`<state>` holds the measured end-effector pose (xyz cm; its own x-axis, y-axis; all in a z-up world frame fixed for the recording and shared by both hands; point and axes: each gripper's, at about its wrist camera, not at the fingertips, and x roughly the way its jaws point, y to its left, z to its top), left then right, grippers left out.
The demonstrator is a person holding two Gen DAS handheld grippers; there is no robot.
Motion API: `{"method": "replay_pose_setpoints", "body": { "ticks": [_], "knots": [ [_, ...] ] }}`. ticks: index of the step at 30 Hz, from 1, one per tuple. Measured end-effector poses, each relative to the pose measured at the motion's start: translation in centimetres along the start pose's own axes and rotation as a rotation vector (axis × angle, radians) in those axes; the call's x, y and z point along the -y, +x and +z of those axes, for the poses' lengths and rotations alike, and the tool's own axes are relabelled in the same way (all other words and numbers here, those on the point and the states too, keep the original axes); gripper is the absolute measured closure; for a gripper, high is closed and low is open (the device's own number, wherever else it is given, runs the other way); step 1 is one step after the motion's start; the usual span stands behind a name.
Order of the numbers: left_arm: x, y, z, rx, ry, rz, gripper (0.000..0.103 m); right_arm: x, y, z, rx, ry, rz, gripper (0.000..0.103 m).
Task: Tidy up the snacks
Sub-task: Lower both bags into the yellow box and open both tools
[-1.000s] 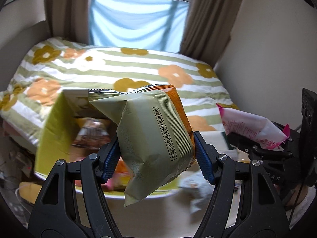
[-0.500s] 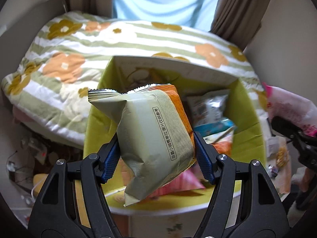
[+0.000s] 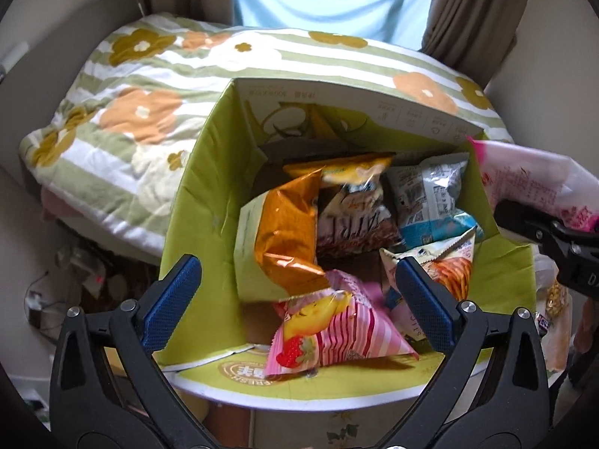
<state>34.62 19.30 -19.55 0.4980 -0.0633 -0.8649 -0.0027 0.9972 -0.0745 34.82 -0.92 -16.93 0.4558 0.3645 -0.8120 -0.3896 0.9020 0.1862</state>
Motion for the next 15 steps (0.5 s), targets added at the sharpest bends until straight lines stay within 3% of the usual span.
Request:
{"method": "replay_pose_setpoints", "body": {
  "ticks": [7,10,11,14,15],
  "knots": [
    [0.3,-0.2,-0.3,-0.005,-0.008,0.011,0.000,-0.7,1.9,2.2,-0.007,-0.001,0.031,0.056],
    [0.5,-0.1,-0.3,-0.008,-0.012,0.018,0.000,-0.9,3.3,3.2,-0.041,0.017,0.031,0.051],
    [0.6,-0.1,-0.3,-0.009,-0.010,0.019,0.000,-1.0,3.6,3.4,-0.047,0.019,0.021,0.043],
    [0.6,0.0,-0.5,-0.018,-0.009,0.018,0.000,-1.0,3.6,3.2,-0.013,0.045,0.034,0.003],
    [0.6,0.0,-0.6,-0.023,-0.011,0.017,0.001,-0.8,3.3,2.9,0.006,0.055,0.043,0.001]
  ]
}}
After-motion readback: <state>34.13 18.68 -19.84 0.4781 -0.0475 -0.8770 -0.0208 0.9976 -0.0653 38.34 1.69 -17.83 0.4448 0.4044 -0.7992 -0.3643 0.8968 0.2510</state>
